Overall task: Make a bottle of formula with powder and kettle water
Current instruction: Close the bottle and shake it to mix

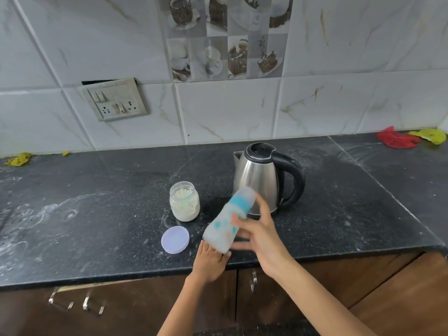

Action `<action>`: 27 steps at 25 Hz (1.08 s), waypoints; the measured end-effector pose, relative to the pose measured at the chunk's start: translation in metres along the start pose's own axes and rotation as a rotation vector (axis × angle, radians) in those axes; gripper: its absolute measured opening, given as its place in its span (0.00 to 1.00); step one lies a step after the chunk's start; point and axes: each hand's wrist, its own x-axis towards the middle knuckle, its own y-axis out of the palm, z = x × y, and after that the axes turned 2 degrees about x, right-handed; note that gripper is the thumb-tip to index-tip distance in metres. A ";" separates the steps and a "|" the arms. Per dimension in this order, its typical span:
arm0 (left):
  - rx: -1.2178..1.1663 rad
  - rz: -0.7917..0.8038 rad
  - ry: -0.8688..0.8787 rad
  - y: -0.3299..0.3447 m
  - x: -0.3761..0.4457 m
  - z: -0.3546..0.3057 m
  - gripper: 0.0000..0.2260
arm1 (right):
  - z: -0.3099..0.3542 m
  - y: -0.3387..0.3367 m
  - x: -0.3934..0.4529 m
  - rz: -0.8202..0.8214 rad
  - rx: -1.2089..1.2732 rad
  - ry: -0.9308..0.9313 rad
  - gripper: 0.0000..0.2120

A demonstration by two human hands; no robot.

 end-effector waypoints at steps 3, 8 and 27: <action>-0.034 -0.074 -0.014 -0.003 -0.004 -0.001 0.23 | -0.007 0.005 -0.011 0.146 -0.025 0.077 0.37; 0.133 0.003 -0.017 0.001 0.003 0.003 0.24 | 0.014 -0.006 0.002 0.119 0.540 0.302 0.27; 0.178 0.072 -0.028 -0.001 0.000 0.002 0.27 | 0.005 -0.027 0.004 0.185 -0.126 0.225 0.35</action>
